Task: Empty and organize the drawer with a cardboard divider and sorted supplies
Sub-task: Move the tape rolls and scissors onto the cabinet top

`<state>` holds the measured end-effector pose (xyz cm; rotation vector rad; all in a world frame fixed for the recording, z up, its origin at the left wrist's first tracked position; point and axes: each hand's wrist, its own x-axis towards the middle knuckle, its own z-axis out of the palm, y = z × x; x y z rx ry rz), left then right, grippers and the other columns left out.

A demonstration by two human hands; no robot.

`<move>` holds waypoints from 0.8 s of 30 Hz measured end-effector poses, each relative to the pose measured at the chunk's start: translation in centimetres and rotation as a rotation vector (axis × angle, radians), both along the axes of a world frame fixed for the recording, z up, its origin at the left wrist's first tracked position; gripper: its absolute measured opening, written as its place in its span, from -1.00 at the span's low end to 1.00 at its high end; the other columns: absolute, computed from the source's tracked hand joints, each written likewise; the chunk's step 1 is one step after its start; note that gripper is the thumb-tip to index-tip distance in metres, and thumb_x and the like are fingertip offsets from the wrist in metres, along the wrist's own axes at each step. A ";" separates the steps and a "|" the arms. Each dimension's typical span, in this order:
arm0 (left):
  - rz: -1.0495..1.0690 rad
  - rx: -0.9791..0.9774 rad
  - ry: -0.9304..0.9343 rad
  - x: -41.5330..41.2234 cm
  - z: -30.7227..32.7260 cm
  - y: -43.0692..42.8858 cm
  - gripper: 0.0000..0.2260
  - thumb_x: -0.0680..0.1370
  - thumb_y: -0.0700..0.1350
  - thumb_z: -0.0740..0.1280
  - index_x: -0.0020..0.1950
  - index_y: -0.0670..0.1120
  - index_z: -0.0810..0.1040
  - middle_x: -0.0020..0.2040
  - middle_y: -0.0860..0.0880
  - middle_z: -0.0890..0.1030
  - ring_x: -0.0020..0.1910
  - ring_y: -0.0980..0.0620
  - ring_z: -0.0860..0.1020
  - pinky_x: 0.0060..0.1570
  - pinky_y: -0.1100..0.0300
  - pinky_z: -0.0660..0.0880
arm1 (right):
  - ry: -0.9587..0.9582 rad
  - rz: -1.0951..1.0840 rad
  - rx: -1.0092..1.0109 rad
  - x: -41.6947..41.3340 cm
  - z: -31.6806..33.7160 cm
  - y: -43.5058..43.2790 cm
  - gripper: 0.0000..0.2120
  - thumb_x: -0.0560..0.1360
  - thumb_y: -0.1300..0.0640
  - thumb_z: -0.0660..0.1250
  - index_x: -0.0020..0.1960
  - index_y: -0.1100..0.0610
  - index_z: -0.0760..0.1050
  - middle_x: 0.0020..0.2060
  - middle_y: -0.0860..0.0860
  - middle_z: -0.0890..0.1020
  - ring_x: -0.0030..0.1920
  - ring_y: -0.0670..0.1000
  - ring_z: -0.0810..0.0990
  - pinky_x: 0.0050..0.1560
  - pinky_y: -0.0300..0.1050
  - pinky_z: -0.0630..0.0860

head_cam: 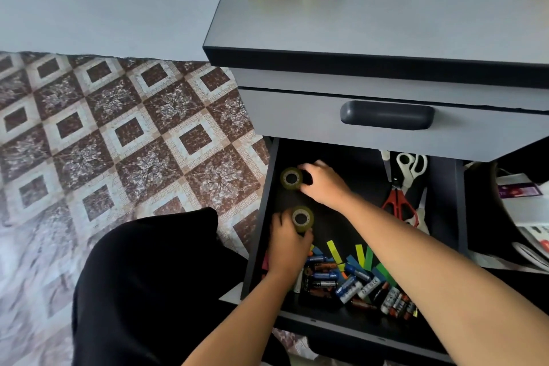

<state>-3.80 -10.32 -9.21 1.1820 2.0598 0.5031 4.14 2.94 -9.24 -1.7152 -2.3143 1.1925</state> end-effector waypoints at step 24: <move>-0.127 0.121 -0.142 0.4 5.5 0.1 -0.50 0.46 -0.06 0.41 0.35 -0.09 0.35 0.13 0.05 0.32 0.07 0.16 0.40 0.06 0.40 0.33 | 0.259 -0.106 0.141 4.7 12.9 -3.5 -0.47 0.48 -0.02 0.35 0.40 0.00 0.29 0.20 0.00 0.41 0.15 -0.09 0.39 0.10 -0.30 0.28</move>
